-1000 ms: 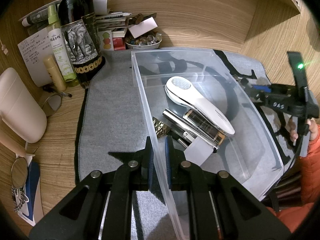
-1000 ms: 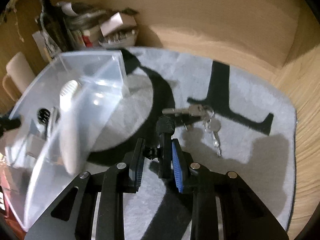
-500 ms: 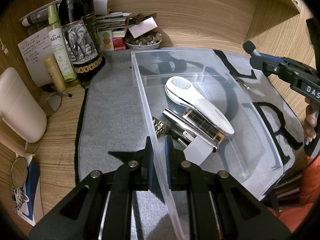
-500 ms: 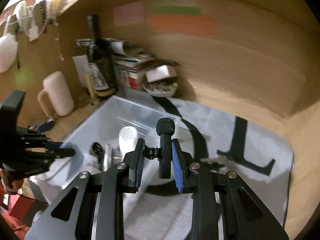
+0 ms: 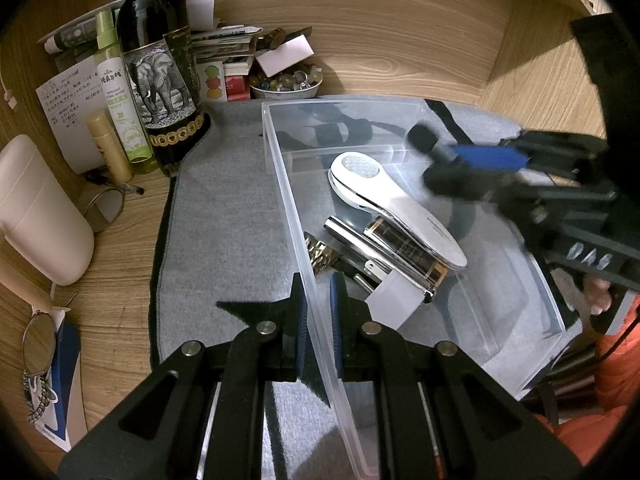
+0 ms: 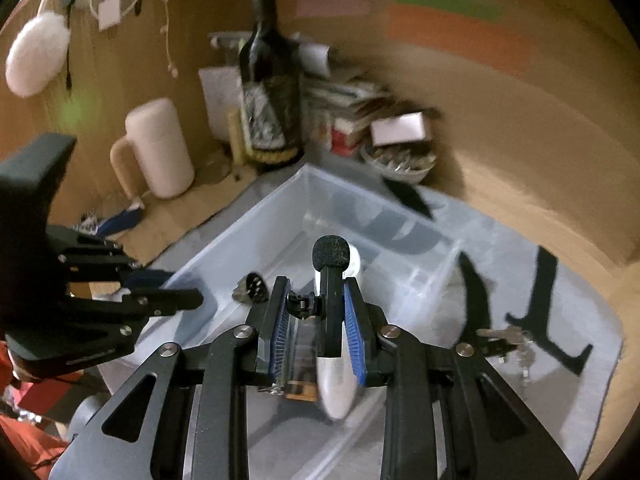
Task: Organize rigid objects
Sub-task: 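Place the black plug into the clear box, open right gripper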
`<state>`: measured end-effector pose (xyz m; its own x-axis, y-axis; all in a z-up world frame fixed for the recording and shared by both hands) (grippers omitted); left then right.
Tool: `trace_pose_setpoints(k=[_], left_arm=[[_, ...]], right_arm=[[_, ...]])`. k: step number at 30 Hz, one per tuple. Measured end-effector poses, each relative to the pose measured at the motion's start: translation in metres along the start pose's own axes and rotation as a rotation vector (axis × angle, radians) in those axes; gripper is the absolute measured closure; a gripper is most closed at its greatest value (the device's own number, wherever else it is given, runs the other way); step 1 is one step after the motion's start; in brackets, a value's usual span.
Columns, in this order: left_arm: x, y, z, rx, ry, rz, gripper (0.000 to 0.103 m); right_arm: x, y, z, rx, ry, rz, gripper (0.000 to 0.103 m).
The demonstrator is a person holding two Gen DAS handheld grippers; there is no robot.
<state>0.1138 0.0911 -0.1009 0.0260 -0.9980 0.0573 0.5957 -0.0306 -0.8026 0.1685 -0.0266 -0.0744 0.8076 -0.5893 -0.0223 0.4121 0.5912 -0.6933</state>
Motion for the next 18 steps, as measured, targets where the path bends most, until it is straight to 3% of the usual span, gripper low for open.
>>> trace_pose_setpoints(k=[7,13,15,17,18], left_arm=[[0.000,0.000,0.000,0.002,-0.001,-0.002,0.093],[0.001,-0.001,0.000,0.003,0.000,-0.004,0.093],[0.001,-0.001,0.000,0.003,-0.001,-0.004,0.093],[0.001,-0.001,0.000,0.004,-0.001,-0.005,0.093],[0.001,-0.001,0.000,0.004,-0.002,-0.005,0.093]], right_arm=[[-0.009,0.032,-0.007,-0.119,-0.032,0.026,0.079],[-0.013,0.042,-0.011,-0.169,-0.044,0.045,0.079],[-0.014,0.041,-0.010,-0.168,-0.047,0.043,0.072],[-0.013,0.037,-0.009,-0.147,-0.042,0.035,0.060],[-0.013,0.034,-0.009,-0.133,-0.041,0.032,0.059]])
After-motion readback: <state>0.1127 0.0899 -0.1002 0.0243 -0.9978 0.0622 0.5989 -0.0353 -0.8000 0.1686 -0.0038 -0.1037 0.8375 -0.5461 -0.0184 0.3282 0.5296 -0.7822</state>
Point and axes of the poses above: each gripper's, at about its wrist camera, not at the fingertips, and y roughly the way its jaws point, x to its right, z to its top, the point moved 2 cm from there along y, roughly the way its jaws point, and after that the axes turned 1 degree about z, right-handed, at the moved point
